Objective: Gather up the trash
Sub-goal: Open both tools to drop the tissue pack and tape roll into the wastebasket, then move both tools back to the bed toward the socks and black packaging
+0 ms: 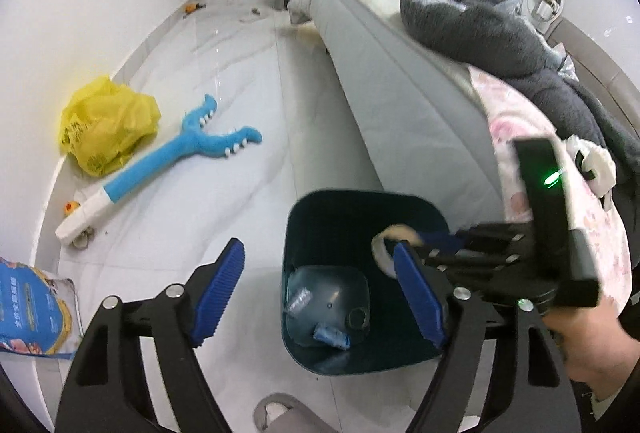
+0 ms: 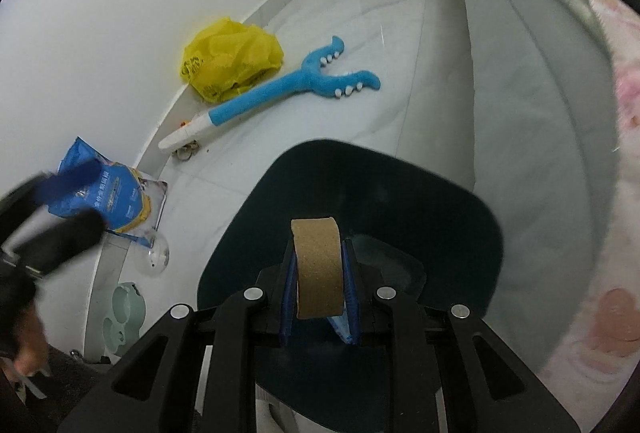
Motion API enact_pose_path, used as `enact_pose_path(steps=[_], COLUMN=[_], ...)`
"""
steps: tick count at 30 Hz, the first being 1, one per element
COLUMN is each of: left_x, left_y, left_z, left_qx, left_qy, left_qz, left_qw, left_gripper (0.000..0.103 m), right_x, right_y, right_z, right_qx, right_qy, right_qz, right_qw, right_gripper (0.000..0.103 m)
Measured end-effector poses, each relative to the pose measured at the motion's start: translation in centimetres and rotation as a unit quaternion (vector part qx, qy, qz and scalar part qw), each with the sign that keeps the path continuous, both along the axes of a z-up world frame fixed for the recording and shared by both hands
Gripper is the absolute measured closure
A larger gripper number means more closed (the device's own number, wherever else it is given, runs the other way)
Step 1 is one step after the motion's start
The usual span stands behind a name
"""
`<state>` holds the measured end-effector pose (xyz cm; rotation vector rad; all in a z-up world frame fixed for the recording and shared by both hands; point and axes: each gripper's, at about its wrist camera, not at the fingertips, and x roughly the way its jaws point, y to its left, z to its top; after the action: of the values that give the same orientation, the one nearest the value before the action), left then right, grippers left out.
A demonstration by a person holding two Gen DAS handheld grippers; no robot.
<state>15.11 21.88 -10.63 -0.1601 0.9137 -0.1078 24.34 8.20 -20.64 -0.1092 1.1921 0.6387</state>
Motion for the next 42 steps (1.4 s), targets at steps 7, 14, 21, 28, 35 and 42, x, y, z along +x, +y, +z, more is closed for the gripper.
enact_pose_path(steps=[7,14,21,28,35,42], left_x=[-0.4,-0.5,-0.8,-0.6,-0.6,-0.1], left_y=[0.7,0.9,-0.5,-1.9,-4.1,-6.1], left_z=[1.9,3.5,6.4,7.5,9.2,10.1], left_qx=[-0.007,-0.02,-0.016,-0.014,-0.014,-0.016], left_qy=[-0.036,-0.058,-0.098,-0.114,-0.132,-0.14], left_qz=[0.002,0.003,-0.012,-0.016,-0.025,-0.033], left_qw=[0.9993,0.9981,0.995,0.9932,0.9908,0.9895], left_gripper=[0.035,0.035,0.035,0.035,0.035,0.035], right_x=[-0.2,-0.7,-0.8,-1.1,-2.0,-2.4], right_y=[1.2,1.5,0.8,-0.1,-1.0,-3.0], right_z=[-2.3,-3.9,-3.4,-1.7,1.8,6.4], right_qx=[-0.026,-0.051,-0.055,-0.041,-0.006,0.026], right_qy=[0.021,0.041,0.035,0.023,-0.005,-0.05], right_qz=[0.008,0.014,0.011,0.012,0.022,0.024], right_qw=[0.999,0.998,0.998,0.999,1.0,0.998], right_gripper=[0.082,0.081,0.062,0.06,0.045,0.037])
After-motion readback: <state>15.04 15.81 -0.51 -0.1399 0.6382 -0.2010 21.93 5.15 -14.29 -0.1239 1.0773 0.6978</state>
